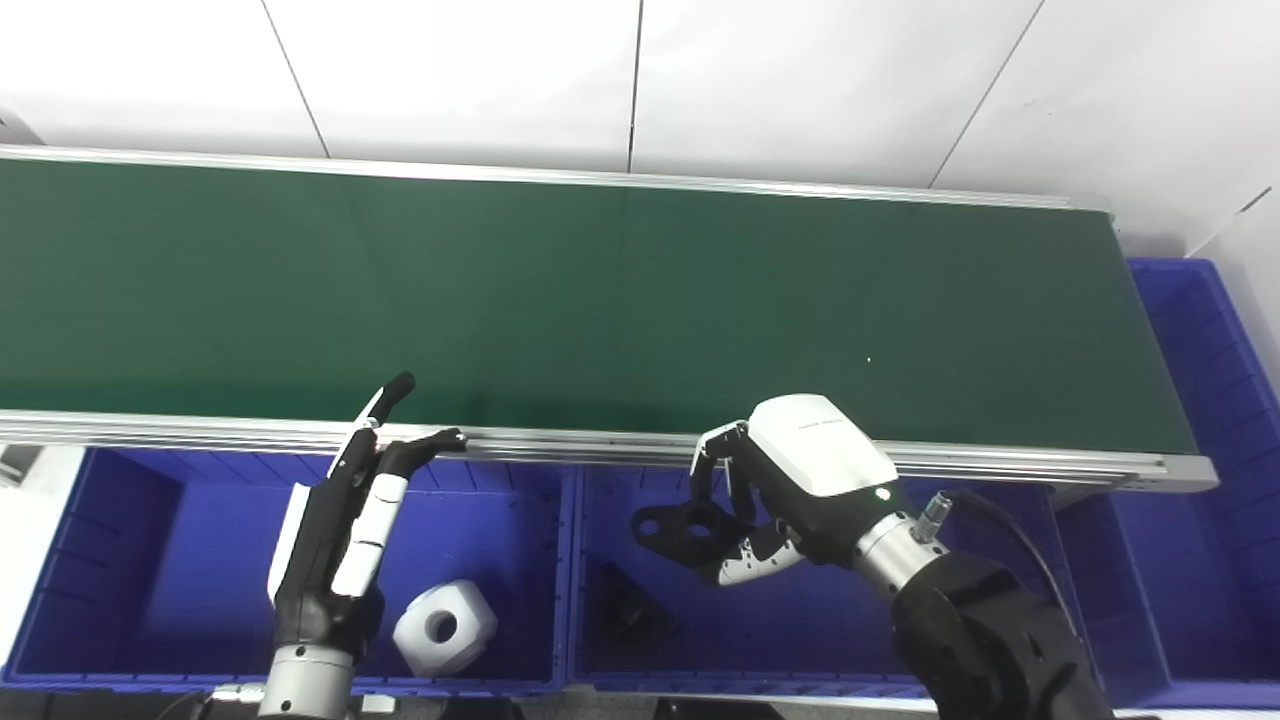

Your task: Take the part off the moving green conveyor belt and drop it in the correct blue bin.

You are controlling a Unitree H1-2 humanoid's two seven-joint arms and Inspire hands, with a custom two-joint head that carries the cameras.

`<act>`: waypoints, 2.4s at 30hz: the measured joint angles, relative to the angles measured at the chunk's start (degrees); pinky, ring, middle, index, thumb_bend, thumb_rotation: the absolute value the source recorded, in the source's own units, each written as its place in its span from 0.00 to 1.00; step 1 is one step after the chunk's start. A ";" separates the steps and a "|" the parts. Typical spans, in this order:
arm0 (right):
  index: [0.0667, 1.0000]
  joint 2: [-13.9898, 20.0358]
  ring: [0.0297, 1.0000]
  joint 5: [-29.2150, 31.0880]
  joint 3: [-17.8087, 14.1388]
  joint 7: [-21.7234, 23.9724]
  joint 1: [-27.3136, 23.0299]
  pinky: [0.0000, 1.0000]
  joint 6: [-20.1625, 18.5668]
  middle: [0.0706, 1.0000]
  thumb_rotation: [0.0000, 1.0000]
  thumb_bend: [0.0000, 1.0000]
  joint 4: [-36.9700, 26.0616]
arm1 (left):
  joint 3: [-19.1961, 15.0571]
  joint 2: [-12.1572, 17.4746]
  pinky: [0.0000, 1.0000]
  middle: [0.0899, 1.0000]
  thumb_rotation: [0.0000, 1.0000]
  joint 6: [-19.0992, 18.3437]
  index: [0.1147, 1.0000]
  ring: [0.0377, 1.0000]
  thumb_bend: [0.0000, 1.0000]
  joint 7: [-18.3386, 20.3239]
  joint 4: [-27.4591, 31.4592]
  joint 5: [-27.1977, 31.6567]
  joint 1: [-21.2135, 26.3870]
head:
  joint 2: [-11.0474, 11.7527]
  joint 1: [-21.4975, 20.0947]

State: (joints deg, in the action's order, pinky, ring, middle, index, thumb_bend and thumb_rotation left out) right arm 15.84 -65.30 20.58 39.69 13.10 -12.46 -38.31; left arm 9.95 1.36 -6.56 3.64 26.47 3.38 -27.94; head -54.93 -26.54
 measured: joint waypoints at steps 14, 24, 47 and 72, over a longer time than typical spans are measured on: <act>0.64 0.72 0.35 -9.43 0.01 2.77 -0.47 0.26 3.76 0.50 0.51 0.97 1.07 | 0.25 -0.51 0.85 0.57 0.76 -0.54 0.88 0.73 0.52 0.00 0.61 -0.14 -0.21 | 0.26 1.14; 0.66 0.52 0.50 -9.94 -0.68 2.87 -0.49 0.41 6.04 0.58 0.61 1.00 1.07 | 0.28 -0.56 0.85 0.57 0.77 -0.53 0.88 0.72 0.53 0.01 0.28 -0.14 -0.07 | 0.53 1.49; 0.65 -24.78 0.49 25.80 -10.51 -8.58 22.07 0.41 -3.98 0.58 1.00 0.82 -6.20 | 1.51 -0.60 0.80 0.73 0.75 4.79 0.89 0.75 0.50 0.01 -4.29 -1.58 -0.79 | 4.04 6.68; 0.83 -23.33 0.87 59.71 -17.53 -34.36 26.12 0.82 27.63 0.90 0.94 0.80 17.68 | 3.92 -0.31 0.96 0.99 0.80 24.15 0.92 0.97 0.70 0.19 -12.99 -5.12 -1.44 | 13.44 11.95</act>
State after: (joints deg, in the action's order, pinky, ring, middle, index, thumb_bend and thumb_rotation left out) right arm -7.50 -5.59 3.05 5.33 39.23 15.18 -20.64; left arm 13.87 1.05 17.59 3.83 13.48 -1.74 -29.38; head -41.49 -14.59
